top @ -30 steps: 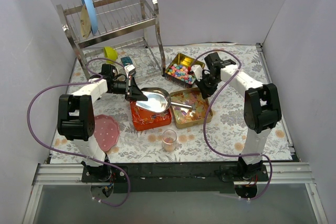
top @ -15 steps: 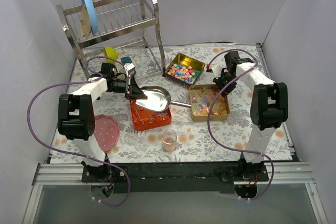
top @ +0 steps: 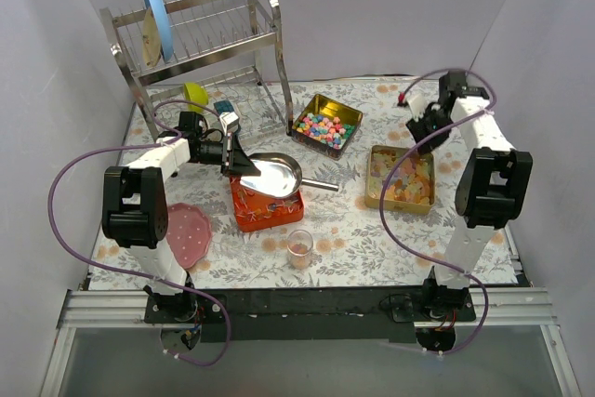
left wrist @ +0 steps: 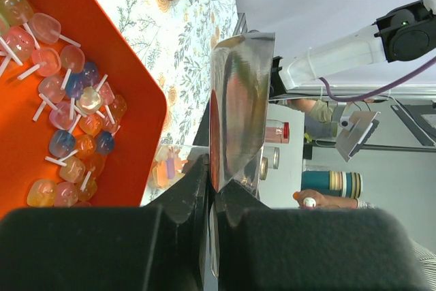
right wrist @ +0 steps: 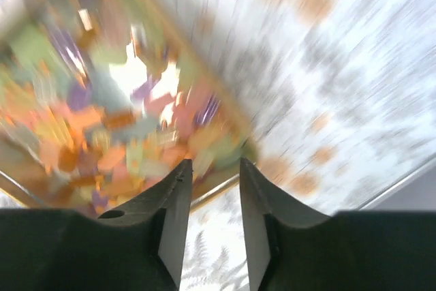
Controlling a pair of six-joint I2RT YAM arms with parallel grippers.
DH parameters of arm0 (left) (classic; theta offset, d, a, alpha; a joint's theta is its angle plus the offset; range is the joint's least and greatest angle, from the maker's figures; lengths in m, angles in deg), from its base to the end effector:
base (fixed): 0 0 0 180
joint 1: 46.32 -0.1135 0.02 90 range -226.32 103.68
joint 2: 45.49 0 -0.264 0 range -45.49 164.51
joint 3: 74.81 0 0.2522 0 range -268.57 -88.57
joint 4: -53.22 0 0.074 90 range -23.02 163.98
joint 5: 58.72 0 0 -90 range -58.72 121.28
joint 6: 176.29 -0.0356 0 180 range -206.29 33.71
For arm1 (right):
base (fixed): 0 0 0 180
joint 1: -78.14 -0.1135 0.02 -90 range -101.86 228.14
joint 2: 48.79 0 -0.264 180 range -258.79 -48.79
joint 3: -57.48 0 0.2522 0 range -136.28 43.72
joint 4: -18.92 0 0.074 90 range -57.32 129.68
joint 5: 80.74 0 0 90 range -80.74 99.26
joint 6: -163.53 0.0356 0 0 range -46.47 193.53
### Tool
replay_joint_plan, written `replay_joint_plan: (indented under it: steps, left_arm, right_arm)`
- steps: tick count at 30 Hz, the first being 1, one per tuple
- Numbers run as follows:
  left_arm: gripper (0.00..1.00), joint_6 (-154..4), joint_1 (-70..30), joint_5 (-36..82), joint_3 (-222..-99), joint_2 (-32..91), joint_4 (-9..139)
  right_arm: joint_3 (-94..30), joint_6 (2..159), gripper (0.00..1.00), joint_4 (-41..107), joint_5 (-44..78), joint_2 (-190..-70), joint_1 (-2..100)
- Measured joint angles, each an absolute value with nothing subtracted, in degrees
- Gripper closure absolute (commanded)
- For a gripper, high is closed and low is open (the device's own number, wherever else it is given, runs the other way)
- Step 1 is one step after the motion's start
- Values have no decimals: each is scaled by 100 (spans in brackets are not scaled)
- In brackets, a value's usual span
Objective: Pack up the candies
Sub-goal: Move the storage box to the center of the board.
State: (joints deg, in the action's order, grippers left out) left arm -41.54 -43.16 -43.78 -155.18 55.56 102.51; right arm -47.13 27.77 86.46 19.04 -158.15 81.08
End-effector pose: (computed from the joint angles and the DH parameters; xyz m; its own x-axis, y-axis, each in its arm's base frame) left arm 0.3326 -0.0528 0.2054 -0.9088 -0.1316 0.3958 -0.4157 0.2063 -0.8858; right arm 0.3918 -0.0141 0.2378 -0.6630 -0.6729 -0.3282 -0.6823 0.7235 -0.1050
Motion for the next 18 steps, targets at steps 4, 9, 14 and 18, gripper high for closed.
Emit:
replay_joint_plan:
  steps: [4,9,14,18]
  left_arm:
    - [100,-4277,-4323,-4387,-15520,5556,10337]
    - [100,-4567,-4340,-4363,-15539,5556,10647]
    - [100,-4661,-4399,-4278,-15553,5556,10750]
    - [100,-4681,-4412,-4214,-15572,5556,10756]
  right_arm:
    - [-6016,2592,48,8530,2776,-15741,7785]
    - [-6573,2240,44,8407,3320,-15808,6705]
    - [-6835,2264,40,8324,3633,-16766,6054]
    - [-6842,2432,40,8141,3655,-17476,5979]
